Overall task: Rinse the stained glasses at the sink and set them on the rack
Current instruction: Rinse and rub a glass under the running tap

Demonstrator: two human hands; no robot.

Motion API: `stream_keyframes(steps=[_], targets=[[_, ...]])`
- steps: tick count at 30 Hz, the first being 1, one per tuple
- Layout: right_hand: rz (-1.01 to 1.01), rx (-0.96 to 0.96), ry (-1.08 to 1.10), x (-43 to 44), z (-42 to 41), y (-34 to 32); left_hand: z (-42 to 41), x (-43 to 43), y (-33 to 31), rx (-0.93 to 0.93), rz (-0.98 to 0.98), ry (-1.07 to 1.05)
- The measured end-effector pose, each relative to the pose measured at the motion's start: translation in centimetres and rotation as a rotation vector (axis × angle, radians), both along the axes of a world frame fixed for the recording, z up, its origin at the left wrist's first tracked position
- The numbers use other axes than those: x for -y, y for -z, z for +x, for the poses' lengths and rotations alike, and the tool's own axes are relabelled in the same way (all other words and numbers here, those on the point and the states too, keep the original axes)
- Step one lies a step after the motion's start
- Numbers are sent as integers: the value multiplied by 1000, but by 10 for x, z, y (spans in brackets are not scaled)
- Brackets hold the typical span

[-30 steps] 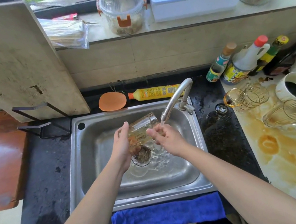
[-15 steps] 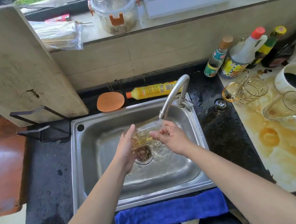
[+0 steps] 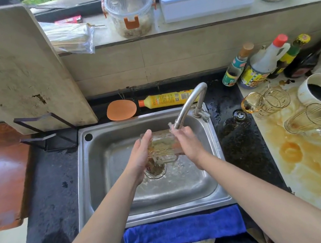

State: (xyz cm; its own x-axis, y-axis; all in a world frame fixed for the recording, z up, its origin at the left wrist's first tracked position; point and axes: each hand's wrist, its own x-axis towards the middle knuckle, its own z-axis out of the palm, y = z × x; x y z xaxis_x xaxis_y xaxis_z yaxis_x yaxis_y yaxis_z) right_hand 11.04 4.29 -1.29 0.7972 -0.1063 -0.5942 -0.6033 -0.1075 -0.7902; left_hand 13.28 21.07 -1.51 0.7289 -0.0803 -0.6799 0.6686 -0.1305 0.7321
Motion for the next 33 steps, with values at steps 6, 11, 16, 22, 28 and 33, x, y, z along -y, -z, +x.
stream_keyframes(steps=[6,11,16,22,28,33], targets=[[248,-202,134,12,-4,11,-5,6,-4,194,38,214],[266,-265,212,9,-7,23,-11,11,-3,245,162,112],[335,-263,284,3,-6,30,-9,16,-5,285,217,85],[423,-366,341,15,-9,31,-3,22,-5,289,133,127],[462,-422,432,26,-10,39,-5,48,-7,346,155,138],[521,-425,480,32,-16,39,0,56,-2,346,158,194]])
